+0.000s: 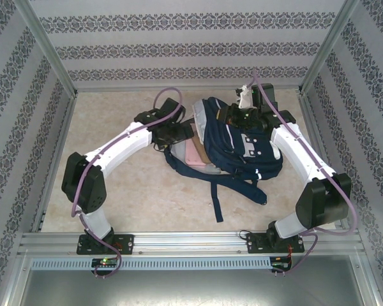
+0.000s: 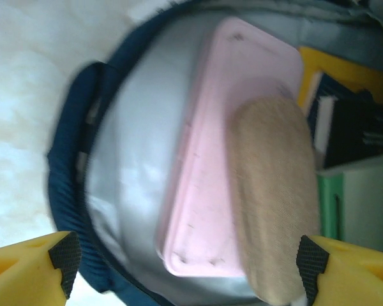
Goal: Pack the student bag
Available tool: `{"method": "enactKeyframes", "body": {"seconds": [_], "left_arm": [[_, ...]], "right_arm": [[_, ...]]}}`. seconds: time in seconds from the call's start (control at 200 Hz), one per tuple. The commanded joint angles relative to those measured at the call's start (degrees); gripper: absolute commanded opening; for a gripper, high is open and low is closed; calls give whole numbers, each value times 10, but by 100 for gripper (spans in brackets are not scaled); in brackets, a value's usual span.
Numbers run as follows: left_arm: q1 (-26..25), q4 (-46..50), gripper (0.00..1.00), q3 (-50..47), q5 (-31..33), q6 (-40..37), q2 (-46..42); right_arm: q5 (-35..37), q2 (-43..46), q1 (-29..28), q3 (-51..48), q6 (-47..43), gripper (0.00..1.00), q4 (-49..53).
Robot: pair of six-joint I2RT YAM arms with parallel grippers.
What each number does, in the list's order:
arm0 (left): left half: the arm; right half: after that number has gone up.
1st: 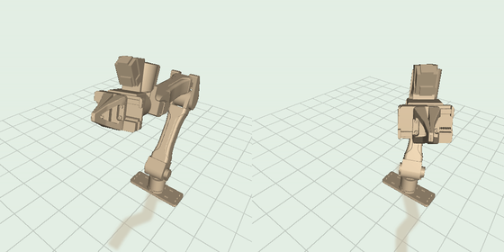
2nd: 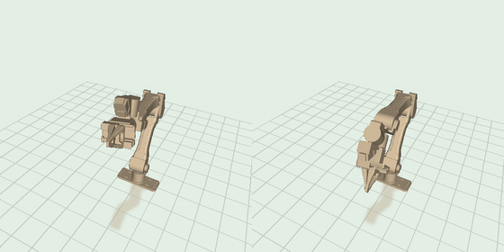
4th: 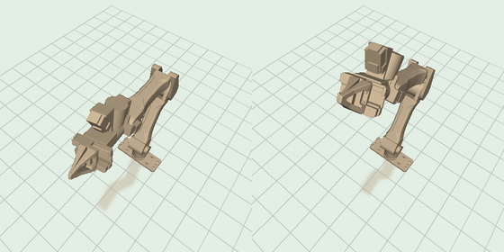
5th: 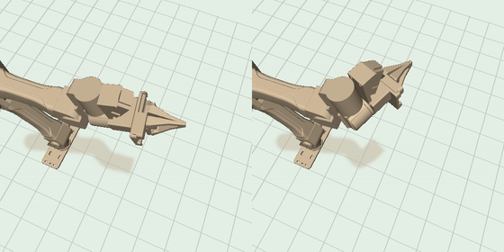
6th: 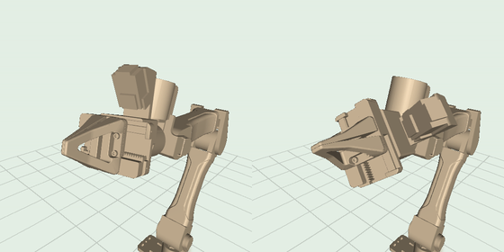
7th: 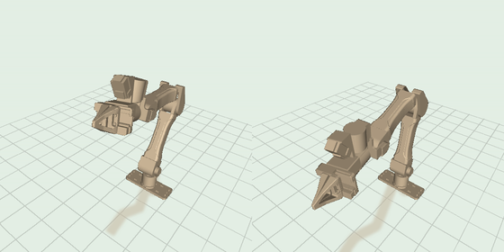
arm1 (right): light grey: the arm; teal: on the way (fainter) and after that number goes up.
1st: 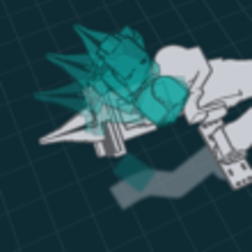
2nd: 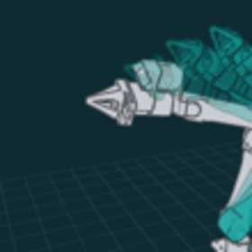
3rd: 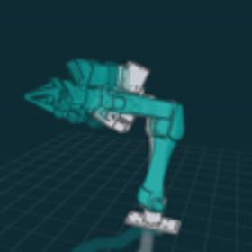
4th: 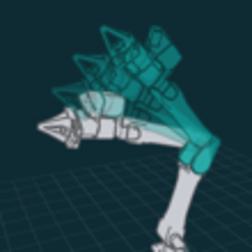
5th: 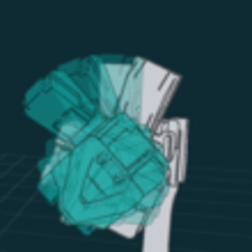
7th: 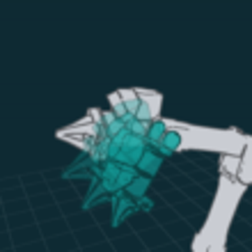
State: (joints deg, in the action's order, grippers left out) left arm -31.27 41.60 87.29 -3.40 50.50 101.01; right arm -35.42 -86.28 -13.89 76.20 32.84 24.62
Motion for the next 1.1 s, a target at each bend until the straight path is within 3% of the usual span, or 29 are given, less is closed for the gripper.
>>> {"method": "enactKeyframes", "body": {"seconds": [0.0, 0.2, 0.42, 0.54, 0.649, 0.729, 0.809, 0.889, 1.099], "left_arm": [[40, 13, 87, -17, -10, -64, 23], [89, 27, 80, 32, -31, -155, 112], [119, 40, 75, 129, -66, -233, 215], [130, 57, 74, 186, -77, -245, 263], [135, 54, 68, 213, -117, -248, 295], [136, 38, 57, 209, -150, -244, 307], [135, 25, 29, 197, -170, -239, 310], [137, 23, 1, 178, -148, -233, 300], [176, -31, 0, 32, -120, -202, 197]], "right_arm": [[-5, -6, -23, -3, -10, 19, -29], [25, -9, -62, -30, -7, 40, -22], [60, 38, -91, -100, 10, 40, -19], [99, 81, -107, -160, 24, 39, -14], [132, 119, -129, -232, 67, 37, -37], [158, 133, -157, -277, 94, 37, -52], [180, 135, -176, -308, 109, 37, -63], [201, 130, -178, -325, 111, 36, -66], [244, 57, -156, -298, 63, 34, -41]]}}
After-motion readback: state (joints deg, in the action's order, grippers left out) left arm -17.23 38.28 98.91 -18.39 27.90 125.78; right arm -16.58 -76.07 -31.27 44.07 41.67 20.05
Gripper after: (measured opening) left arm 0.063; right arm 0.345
